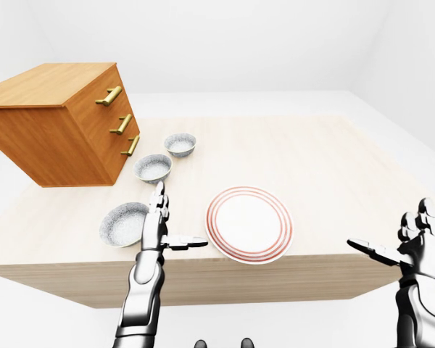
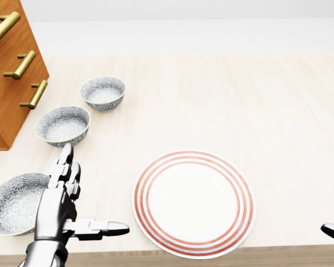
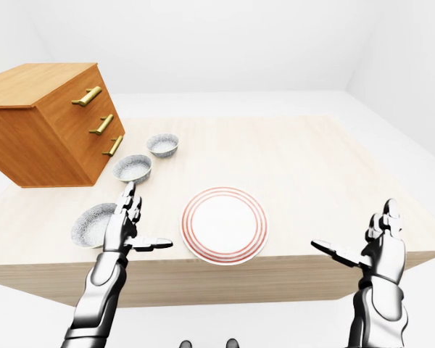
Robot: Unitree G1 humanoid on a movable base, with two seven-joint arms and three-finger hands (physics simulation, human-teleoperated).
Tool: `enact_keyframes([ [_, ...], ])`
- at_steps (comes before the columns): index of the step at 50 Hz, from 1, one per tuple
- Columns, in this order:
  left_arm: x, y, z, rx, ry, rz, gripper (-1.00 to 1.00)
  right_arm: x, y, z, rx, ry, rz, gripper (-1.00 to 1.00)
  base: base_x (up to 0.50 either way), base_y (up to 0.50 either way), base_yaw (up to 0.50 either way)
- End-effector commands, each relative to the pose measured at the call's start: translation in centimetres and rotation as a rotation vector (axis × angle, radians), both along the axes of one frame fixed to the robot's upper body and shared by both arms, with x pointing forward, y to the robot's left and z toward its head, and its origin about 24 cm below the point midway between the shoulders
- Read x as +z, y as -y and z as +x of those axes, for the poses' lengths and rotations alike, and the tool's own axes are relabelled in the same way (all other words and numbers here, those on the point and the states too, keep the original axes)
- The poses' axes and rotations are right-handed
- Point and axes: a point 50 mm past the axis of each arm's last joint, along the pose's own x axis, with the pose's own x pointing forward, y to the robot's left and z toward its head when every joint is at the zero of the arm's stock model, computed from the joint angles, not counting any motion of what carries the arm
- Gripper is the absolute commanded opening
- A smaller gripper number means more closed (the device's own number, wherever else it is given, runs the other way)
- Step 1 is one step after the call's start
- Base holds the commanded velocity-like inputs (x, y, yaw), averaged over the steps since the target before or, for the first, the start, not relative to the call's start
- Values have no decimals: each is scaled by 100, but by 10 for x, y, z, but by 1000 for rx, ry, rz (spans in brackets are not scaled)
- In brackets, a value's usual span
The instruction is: Put the bowl in the middle on the plate.
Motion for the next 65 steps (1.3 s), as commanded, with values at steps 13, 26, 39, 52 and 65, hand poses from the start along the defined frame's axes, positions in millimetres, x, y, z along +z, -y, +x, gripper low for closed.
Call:
enact_keyframes([
  [13, -2, 3, 2, -7, -2, 2, 100, 2, 39, -36, -138, 20, -7, 100, 0, 0, 0],
  [26, -2, 2, 2, -8, -3, 4, 100, 0, 42, -36, -174, 29, 8, 100, 0, 0, 0],
  [39, -2, 1, 2, -9, -5, 3, 100, 0, 43, -36, -195, 35, 13, 100, 0, 0, 0],
  [52, 1, 1, -1, -9, -4, 5, 100, 20, 38, -53, -174, 53, 21, 100, 0, 0, 0],
  [65, -1, 0, -1, -9, -4, 5, 100, 6, 42, -48, -165, 52, 29, 100, 0, 0, 0],
])
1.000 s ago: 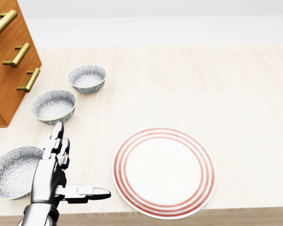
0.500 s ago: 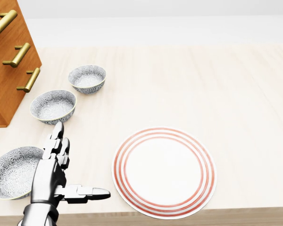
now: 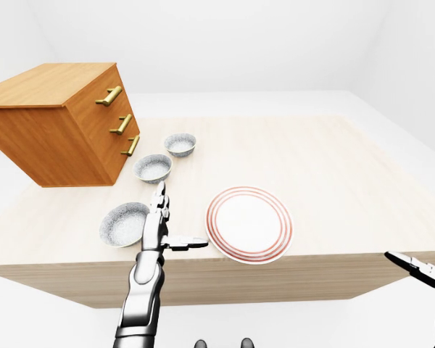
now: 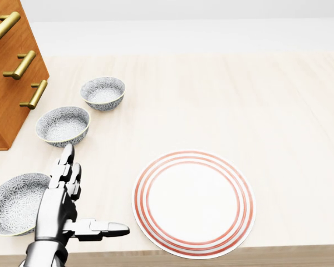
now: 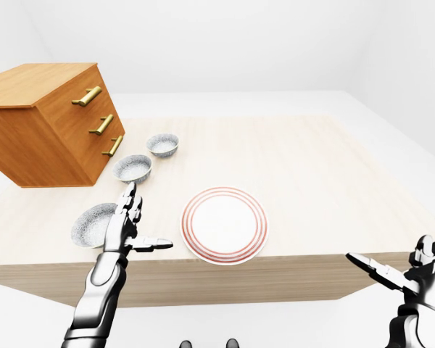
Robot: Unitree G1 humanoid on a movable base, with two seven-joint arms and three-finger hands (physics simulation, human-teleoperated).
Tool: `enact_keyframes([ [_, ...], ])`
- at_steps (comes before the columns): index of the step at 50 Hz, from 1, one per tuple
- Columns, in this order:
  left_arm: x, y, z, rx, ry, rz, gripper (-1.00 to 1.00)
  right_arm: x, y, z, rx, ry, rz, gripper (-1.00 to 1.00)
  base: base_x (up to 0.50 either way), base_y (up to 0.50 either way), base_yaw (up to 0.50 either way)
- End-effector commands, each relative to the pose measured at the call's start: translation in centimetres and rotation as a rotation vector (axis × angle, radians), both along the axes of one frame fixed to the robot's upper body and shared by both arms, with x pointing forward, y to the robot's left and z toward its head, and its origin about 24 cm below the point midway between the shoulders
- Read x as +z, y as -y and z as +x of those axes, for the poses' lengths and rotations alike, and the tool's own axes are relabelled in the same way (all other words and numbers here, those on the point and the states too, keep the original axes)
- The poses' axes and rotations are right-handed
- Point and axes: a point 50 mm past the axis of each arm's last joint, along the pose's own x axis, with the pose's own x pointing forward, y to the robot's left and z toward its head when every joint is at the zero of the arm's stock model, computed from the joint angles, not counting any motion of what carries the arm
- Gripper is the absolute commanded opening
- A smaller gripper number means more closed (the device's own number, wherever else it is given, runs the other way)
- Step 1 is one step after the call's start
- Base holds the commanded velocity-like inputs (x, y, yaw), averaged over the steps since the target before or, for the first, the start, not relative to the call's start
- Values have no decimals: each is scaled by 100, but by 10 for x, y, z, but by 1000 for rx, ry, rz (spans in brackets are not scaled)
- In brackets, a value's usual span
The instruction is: Put the bowl in the middle on the plate.
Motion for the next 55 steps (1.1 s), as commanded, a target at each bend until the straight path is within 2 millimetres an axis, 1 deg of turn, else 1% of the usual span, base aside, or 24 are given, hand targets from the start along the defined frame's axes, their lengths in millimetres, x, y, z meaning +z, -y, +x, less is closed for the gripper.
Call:
enact_keyframes([
  [1, -1, -1, 0, 0, 0, 1, 100, 2, -4, 4, 23, 17, 16, 100, 0, 0, 0],
  [3, -1, -1, 0, 0, 0, 1, 100, 6, -11, 11, 49, 17, 0, 100, 0, 0, 0],
  [5, -2, -1, 0, 1, -1, 1, 100, 7, -13, 13, 57, 13, -3, 100, 0, 0, 0],
  [13, 0, -1, -1, 0, 0, 0, 100, 7, -12, 15, 58, 39, 13, 100, 0, 0, 0],
  [16, 0, -1, -1, 0, 0, 1, 100, 6, -14, 18, 65, 36, 16, 100, 0, 0, 0],
  [17, 1, -1, -1, 0, 0, 0, 100, 5, -15, 20, 74, 37, 51, 100, 0, 0, 0],
  [19, -2, -1, 1, 0, 0, 0, 100, 3, -17, 24, 80, 20, 60, 100, 0, 0, 0],
  [41, -2, -1, 1, 0, 0, 0, 100, 2, -16, 24, 80, 20, 60, 100, 0, 0, 0],
  [44, -1, -1, 1, -1, 0, 2, 100, 4, -16, 23, 92, 30, 63, 100, 0, 0, 0],
  [45, -1, -1, 0, -1, 0, 2, 100, 0, -17, 24, 107, 24, 56, 100, 0, 0, 0],
  [47, -1, -1, 0, 1, 0, 1, 100, -2, -18, 24, 122, 14, 74, 100, 0, 0, 0],
  [49, -1, -1, 0, 0, 0, 3, 100, -1, -18, 21, 135, 10, 47, 100, 0, 0, 0],
  [52, -1, -1, 0, -1, -1, -1, 100, -2, -19, 22, 144, 7, 58, 100, 0, 0, 0],
  [54, -2, -1, 1, 0, -1, 1, 100, -5, -17, 22, 134, -11, 17, 100, 0, 0, 0],
  [55, -3, -1, 0, 0, -1, 2, 100, -10, -12, 20, 100, -47, -24, 100, 0, 0, 0],
])
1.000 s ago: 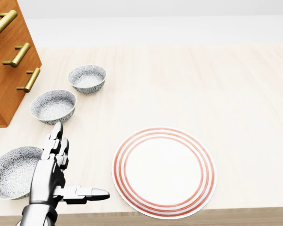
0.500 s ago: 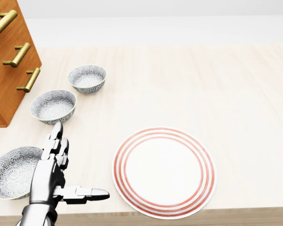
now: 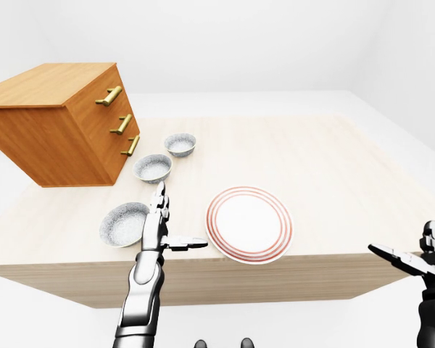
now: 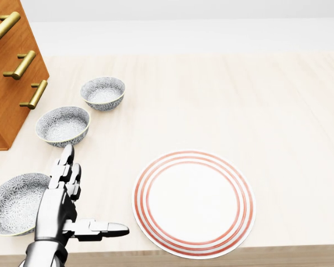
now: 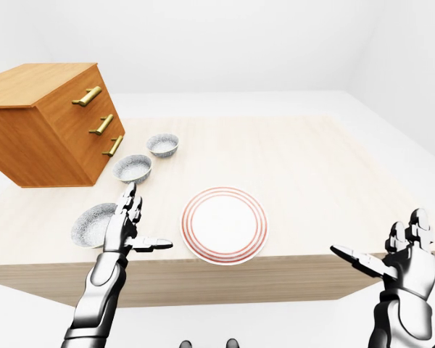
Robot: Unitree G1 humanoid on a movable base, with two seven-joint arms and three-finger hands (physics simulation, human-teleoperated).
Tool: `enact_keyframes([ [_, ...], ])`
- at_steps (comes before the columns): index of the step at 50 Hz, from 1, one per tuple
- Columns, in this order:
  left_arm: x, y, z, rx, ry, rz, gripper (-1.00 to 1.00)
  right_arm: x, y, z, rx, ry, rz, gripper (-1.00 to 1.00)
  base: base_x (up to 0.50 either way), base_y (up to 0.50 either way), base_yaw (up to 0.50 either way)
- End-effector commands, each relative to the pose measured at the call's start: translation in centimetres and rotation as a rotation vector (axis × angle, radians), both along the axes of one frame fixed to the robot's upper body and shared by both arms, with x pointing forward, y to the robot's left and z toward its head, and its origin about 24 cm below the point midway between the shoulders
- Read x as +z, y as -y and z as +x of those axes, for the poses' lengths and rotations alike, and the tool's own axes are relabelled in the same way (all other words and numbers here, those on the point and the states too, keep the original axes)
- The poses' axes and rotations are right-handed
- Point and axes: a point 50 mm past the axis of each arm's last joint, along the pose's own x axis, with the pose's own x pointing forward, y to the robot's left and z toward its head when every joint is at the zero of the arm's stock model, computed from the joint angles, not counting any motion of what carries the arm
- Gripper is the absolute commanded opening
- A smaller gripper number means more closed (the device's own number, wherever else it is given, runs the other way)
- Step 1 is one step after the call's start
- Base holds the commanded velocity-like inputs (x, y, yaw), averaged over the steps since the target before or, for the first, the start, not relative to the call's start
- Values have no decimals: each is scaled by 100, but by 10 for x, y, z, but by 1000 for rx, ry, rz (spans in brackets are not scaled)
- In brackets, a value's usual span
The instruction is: Put the bowl in the middle on the plate.
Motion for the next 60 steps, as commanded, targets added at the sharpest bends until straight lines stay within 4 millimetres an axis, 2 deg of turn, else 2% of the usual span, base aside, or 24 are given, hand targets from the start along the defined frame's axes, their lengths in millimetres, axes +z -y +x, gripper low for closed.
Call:
enact_keyframes([
  [1, -1, 0, 0, -1, 0, 0, 100, -14, 6, -3, -18, -80, -79, 100, 0, 0, 0],
  [14, -5, 0, 2, -5, 0, 2, 100, -23, 9, 0, -33, -126, -67, 100, 18, 0, 0],
  [26, 0, 1, -2, -6, 0, 2, 100, -19, 8, -2, -34, -113, -81, 100, 22, 2, 0],
  [35, 3, 1, -4, -9, 1, 3, 100, -29, 11, -1, -38, -165, -65, 100, 22, 3, 0],
  [39, 2, 1, -3, -10, 2, 3, 100, -27, 10, -2, -36, -162, -76, 100, 22, 3, 0],
  [42, 4, 2, -4, -10, 1, 2, 100, -36, 12, -1, -43, -202, -65, 100, 18, 9, 0],
  [60, 4, 2, -3, -9, 2, 4, 100, -35, 12, -1, -42, -206, -73, 100, 11, 12, 0],
])
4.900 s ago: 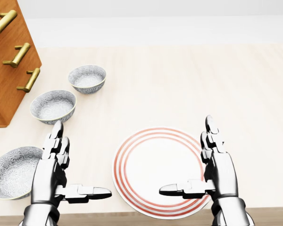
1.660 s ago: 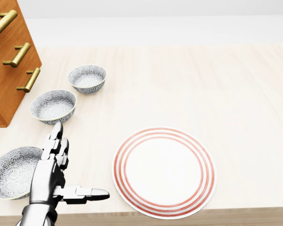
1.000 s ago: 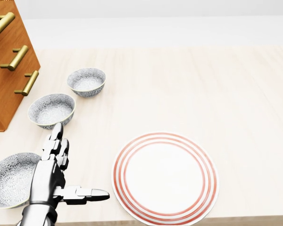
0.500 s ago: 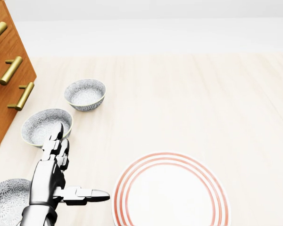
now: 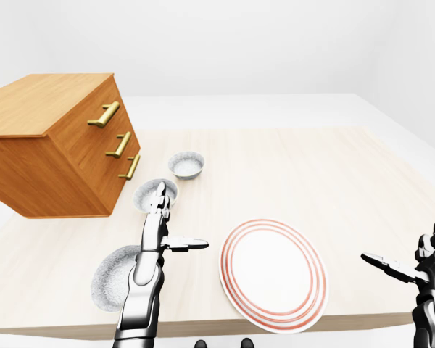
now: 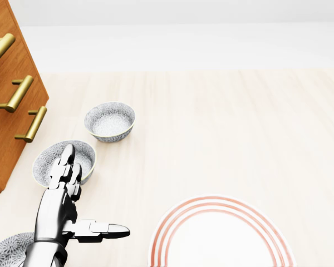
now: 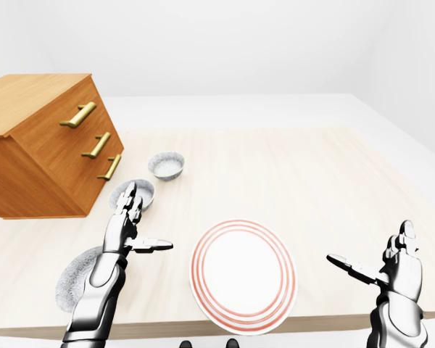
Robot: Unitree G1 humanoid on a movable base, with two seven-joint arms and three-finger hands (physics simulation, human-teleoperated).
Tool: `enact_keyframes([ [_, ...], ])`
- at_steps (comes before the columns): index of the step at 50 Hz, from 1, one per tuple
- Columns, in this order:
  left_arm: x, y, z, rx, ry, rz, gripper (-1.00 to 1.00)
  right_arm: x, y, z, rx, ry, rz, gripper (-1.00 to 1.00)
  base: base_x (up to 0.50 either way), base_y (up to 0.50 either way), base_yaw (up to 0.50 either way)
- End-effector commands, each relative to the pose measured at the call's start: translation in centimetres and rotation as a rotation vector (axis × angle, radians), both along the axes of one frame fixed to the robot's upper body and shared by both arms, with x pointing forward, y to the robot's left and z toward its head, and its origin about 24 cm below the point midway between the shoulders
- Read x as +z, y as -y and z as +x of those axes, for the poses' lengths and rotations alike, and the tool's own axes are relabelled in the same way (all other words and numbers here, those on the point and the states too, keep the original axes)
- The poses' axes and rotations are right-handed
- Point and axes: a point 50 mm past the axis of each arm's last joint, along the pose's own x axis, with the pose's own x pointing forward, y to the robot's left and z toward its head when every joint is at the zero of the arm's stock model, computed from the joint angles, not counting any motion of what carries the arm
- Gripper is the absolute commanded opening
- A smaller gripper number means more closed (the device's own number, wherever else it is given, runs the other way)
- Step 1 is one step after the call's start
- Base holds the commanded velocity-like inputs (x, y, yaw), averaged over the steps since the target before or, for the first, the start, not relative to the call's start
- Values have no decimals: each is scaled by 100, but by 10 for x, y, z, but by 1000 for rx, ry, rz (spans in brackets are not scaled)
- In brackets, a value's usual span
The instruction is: Put the bowl in the middle on the plate.
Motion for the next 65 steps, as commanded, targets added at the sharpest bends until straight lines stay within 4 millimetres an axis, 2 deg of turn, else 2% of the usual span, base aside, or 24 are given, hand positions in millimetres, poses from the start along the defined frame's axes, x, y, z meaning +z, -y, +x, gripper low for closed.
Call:
enact_keyframes([
  [1, 0, 0, 0, -1, 1, 1, 100, -4, 1, 0, -2, -20, 2, 100, 11, 11, 0],
  [15, 2, 1, -1, -4, 1, 0, 100, -5, 1, 1, -2, -23, 7, 100, 10, 11, 0],
  [24, -4, 0, 2, -3, 2, 5, 100, 6, -2, 1, 11, 37, 0, 100, 6, 3, 0],
  [32, -2, -5, 3, 32, 8, 2, 100, 8, -5, -1, 48, 60, 17, 100, 0, 0, 0],
  [34, 13, -3, 3, 7, 88, -65, 100, 8, -4, -1, 39, 58, 12, 100, 0, 0, 0],
  [38, 19, -3, 2, 7, 104, -69, 100, 10, -5, -1, 41, 65, 10, 100, 0, 0, 0],
  [49, 29, -3, 12, -10, 114, 115, 100, 10, -5, -4, 40, 66, 8, 100, 0, 0, 0],
  [51, 35, -3, 14, -10, 127, 147, 100, 9, -5, -4, 40, 65, 10, 100, 0, 0, 0],
  [53, 50, -4, 16, 6, 237, 207, 100, 5, -4, -3, 36, 40, 11, 100, 0, 0, 0],
  [55, 64, 3, 12, -25, 259, 232, 100, 5, -6, -3, 44, 35, 8, 100, 0, 0, 0],
  [57, 75, 7, 11, -40, 283, 330, 100, 5, -6, -3, 45, 30, 2, 100, 0, 0, 0],
  [62, 78, 8, 20, -28, 267, 468, 100, 5, -6, -4, 46, 30, 3, 100, 0, 0, 0],
  [64, 78, 8, 20, -27, 266, 470, 100, 5, -6, -4, 46, 30, 3, 100, 0, 0, 0],
  [65, 82, 11, 21, -57, 281, 531, 100, 4, -5, -4, 44, 28, 3, 100, 0, 0, 0],
])
